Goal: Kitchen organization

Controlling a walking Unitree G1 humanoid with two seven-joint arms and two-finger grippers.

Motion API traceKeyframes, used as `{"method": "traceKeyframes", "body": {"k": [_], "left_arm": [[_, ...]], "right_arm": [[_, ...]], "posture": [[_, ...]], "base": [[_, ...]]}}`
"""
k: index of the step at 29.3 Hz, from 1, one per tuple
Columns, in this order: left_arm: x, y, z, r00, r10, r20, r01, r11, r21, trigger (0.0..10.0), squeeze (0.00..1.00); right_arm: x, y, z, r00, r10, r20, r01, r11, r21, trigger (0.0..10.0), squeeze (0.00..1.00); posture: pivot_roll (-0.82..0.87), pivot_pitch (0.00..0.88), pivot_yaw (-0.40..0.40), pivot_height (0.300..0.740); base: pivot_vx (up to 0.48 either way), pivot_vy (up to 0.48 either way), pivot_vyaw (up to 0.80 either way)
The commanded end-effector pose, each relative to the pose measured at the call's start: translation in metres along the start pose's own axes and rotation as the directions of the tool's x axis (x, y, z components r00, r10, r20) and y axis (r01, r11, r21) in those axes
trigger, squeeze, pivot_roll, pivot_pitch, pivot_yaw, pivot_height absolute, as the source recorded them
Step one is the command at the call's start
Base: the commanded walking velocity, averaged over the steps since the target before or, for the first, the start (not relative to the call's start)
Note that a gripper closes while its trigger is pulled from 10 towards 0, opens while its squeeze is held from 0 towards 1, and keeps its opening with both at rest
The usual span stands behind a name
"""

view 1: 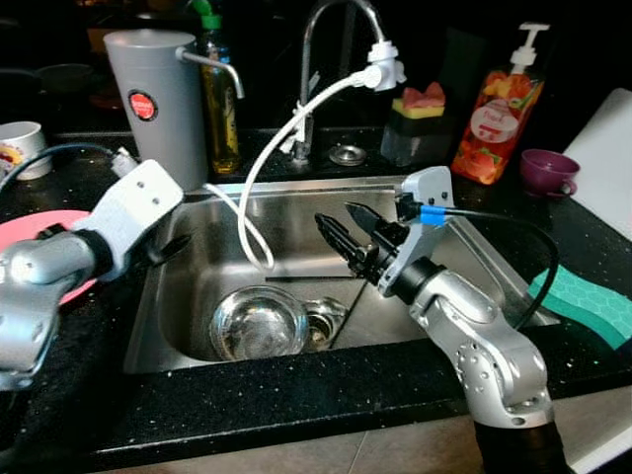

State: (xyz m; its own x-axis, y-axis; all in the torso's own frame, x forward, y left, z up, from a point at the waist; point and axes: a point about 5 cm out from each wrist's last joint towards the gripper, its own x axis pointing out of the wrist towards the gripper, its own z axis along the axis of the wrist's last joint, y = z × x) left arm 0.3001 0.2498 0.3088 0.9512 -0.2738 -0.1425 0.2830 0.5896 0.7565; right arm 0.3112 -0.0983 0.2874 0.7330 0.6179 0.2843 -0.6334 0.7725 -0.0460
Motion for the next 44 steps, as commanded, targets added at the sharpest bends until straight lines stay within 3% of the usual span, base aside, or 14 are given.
{"method": "traceKeyframes", "body": {"k": [1, 4, 7, 11, 19, 33, 35, 36, 37, 38, 40, 44], "left_arm": [[-0.006, 0.001, 0.0, 0.999, -0.018, -0.036, 0.019, 0.999, 0.032, 10.0, 0.0], [-0.019, 0.004, -0.007, 0.992, -0.036, -0.122, 0.046, 0.996, 0.075, 10.0, 0.0], [-0.022, 0.005, -0.008, 0.99, -0.035, -0.138, 0.047, 0.995, 0.083, 10.0, 0.0], [-0.035, 0.006, -0.019, 0.973, 0.011, -0.231, 0.016, 0.993, 0.114, 10.0, 0.0], [-0.048, 0.001, -0.05, 0.922, 0.062, -0.383, 0.012, 0.982, 0.188, 10.0, 0.0], [-0.048, -0.009, -0.063, 0.894, 0.076, -0.441, 0.039, 0.968, 0.247, 10.0, 0.0], [-0.047, -0.011, -0.066, 0.891, 0.072, -0.448, 0.046, 0.968, 0.247, 9.6, 0.0], [-0.047, -0.014, -0.069, 0.888, 0.07, -0.455, 0.054, 0.966, 0.253, 8.7, 0.0], [-0.046, -0.015, -0.073, 0.882, 0.084, -0.464, 0.049, 0.962, 0.268, 5.7, 0.0], [-0.046, -0.014, -0.074, 0.88, 0.095, -0.466, 0.049, 0.956, 0.288, 1.2, 0.0], [-0.044, -0.012, -0.075, 0.879, 0.117, -0.463, 0.042, 0.947, 0.319, 0.0, 0.0], [-0.042, -0.012, -0.074, 0.882, 0.131, -0.453, 0.036, 0.939, 0.342, 0.0, 0.0]], "right_arm": [[0.001, 0.001, -0.001, 1.0, 0.031, 0.0, -0.031, 0.999, 0.01, 10.0, 0.0], [0.004, 0.005, 0.0, 0.995, 0.104, -0.002, -0.104, 0.995, 0.005, 10.0, 0.0], [0.004, 0.006, 0.001, 0.993, 0.119, 0.001, -0.119, 0.993, 0.007, 10.0, 0.0], [0.006, 0.016, 0.002, 0.971, 0.24, 0.01, -0.24, 0.97, 0.028, 10.0, 0.0], [0.0, 0.032, 0.002, 0.919, 0.394, 0.028, -0.395, 0.917, 0.055, 10.0, 0.0], [-0.003, 0.032, 0.0, 0.917, 0.398, 0.028, -0.399, 0.915, 0.054, 10.0, 0.0], [-0.003, 0.031, 0.0, 0.919, 0.394, 0.029, -0.395, 0.917, 0.053, 10.0, 0.0], [-0.004, 0.031, 0.001, 0.92, 0.391, 0.03, -0.392, 0.919, 0.052, 10.0, 0.0], [-0.004, 0.03, 0.001, 0.922, 0.385, 0.032, -0.386, 0.921, 0.051, 10.0, 0.0], [-0.005, 0.03, 0.001, 0.923, 0.383, 0.033, -0.384, 0.922, 0.051, 10.0, 0.0], [-0.005, 0.03, 0.001, 0.924, 0.381, 0.033, -0.382, 0.923, 0.051, 10.0, 0.0], [-0.005, 0.03, 0.001, 0.925, 0.379, 0.033, -0.381, 0.923, 0.051, 10.0, 0.0]], "posture": [[0.12, 0.171, -0.051, 0.74], [0.13, 0.16, -0.067, 0.74], [0.13, 0.16, -0.067, 0.74], [0.15, 0.156, -0.09, 0.74], [0.14, 0.153, -0.09, 0.74], [0.13, 0.157, -0.076, 0.74], [0.13, 0.157, -0.072, 0.74], [0.13, 0.157, -0.072, 0.74], [0.13, 0.157, -0.072, 0.74], [0.13, 0.157, -0.072, 0.74], [0.13, 0.157, -0.072, 0.74], [0.12, 0.159, -0.071, 0.74]], "base": [[0.0, 0.0, 0.0], [0.0, 0.0, 0.0], [0.0, 0.0, 0.0], [0.0, 0.0, 0.0], [0.0, 0.0, 0.0], [0.0, 0.0, 0.0], [0.0, 0.0, 0.0], [0.0, 0.0, 0.0], [0.0, 0.0, 0.0], [0.0, 0.0, 0.0], [0.0, 0.0, 0.0], [0.0, 0.0, 0.0]]}}
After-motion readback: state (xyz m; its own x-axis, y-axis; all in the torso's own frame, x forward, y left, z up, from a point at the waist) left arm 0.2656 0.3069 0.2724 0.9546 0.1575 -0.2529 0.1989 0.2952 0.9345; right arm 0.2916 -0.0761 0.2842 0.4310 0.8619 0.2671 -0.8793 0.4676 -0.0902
